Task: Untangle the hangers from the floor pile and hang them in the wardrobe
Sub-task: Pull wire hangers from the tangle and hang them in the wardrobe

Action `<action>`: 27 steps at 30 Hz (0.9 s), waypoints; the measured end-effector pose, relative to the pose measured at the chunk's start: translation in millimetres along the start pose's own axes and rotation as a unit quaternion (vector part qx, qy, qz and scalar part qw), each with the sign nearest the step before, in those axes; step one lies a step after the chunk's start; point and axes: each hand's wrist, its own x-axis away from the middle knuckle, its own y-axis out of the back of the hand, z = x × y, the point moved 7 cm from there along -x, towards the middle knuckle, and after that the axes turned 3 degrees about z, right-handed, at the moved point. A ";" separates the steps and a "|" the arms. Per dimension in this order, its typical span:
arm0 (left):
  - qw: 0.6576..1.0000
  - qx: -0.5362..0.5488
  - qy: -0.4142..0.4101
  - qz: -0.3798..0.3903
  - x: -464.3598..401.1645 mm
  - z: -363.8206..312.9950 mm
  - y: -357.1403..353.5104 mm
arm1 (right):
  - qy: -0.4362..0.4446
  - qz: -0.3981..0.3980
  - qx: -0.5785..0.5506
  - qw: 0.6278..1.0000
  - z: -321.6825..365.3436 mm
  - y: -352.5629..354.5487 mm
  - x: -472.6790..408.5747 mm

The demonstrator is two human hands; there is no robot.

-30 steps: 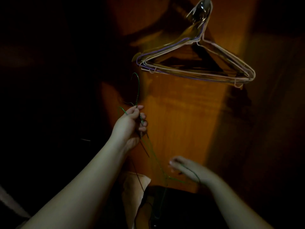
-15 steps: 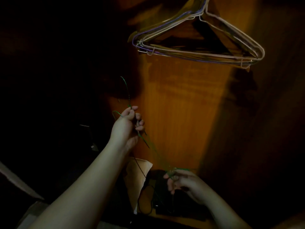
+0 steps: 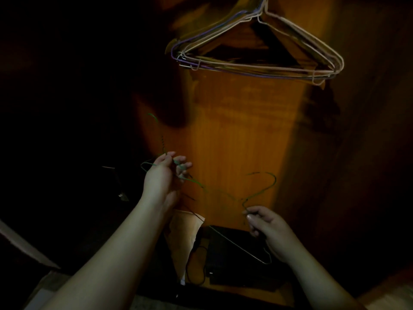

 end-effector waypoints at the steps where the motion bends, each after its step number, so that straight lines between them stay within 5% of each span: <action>1: 1.000 -0.004 -0.001 -0.002 0.3 1.5 0.0 | 0.010 -0.018 -0.004 1.000 5.2 1.2 0.5; 8: 0.999 -0.023 0.019 0.020 0.6 18.1 -0.6 | 0.051 -0.076 0.067 0.994 32.7 6.3 6.1; 16: 0.980 -0.118 0.146 0.069 21.5 40.6 -4.7 | 0.071 -0.121 0.138 0.981 57.9 17.1 10.5; 27: 0.962 -0.104 0.204 0.149 24.2 59.7 -9.4 | 0.004 -0.164 0.174 0.971 48.0 21.7 11.3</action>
